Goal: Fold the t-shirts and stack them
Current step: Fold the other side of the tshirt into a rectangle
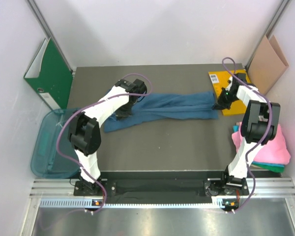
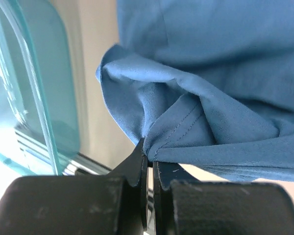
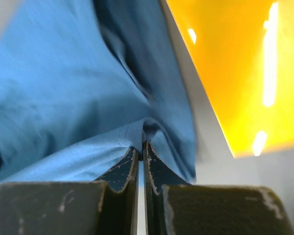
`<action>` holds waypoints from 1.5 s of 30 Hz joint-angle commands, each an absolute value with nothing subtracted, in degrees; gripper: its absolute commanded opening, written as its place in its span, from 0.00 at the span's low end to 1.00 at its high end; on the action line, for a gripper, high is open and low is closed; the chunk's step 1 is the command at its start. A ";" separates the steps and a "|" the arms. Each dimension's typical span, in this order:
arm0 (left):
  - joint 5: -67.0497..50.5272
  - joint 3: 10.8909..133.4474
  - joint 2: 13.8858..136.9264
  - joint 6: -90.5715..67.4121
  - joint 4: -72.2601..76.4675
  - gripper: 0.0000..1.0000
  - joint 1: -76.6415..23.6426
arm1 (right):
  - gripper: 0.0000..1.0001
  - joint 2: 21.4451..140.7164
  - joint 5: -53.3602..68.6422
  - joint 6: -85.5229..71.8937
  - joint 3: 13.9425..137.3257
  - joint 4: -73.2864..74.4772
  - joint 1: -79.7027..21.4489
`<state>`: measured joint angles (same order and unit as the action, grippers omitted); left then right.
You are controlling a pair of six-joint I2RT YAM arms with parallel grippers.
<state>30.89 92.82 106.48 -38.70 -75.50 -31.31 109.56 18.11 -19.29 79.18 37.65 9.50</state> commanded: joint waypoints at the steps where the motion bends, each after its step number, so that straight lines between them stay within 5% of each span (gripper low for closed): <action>1: 38.04 99.30 110.54 -34.28 -76.90 0.00 -29.18 | 0.03 114.60 18.19 -20.39 87.18 36.12 8.53; 2: 38.93 102.01 111.70 -33.41 -76.99 0.00 -29.18 | 0.05 116.70 18.11 -20.56 88.06 36.56 8.09; 5: 40.95 107.73 116.53 -32.00 -76.99 0.00 -29.18 | 0.41 119.17 18.54 -21.53 90.17 36.47 7.56; 9: 42.54 113.63 121.37 -31.20 -76.29 0.00 -28.92 | 0.99 119.44 18.02 -22.33 90.44 34.63 7.03; 20: 41.75 129.28 134.73 -29.79 -76.12 0.00 -24.00 | 1.00 115.84 19.07 -20.74 89.82 33.93 6.59; 23: 39.21 130.25 135.96 -27.96 -73.49 0.40 -21.80 | 1.00 116.36 20.13 -20.48 90.00 33.57 6.33; 24: 38.59 130.69 136.23 -28.30 -72.78 0.98 -21.19 | 1.00 116.45 20.65 -20.74 89.91 33.14 6.15; 28: 36.91 131.76 134.84 -29.26 -73.83 0.99 -18.99 | 1.00 115.84 20.57 -20.13 90.00 33.92 5.36; 37: 30.77 107.43 114.89 -30.05 -66.19 0.99 -19.07 | 1.00 111.28 19.42 -17.14 87.19 36.65 4.92; 45: 15.85 100.12 108.19 -32.78 -61.97 0.99 -19.42 | 1.00 104.95 13.46 -14.59 79.72 37.79 3.78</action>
<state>25.30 103.83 110.83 -30.81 -66.96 -19.14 110.65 17.74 -16.95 82.65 36.95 5.08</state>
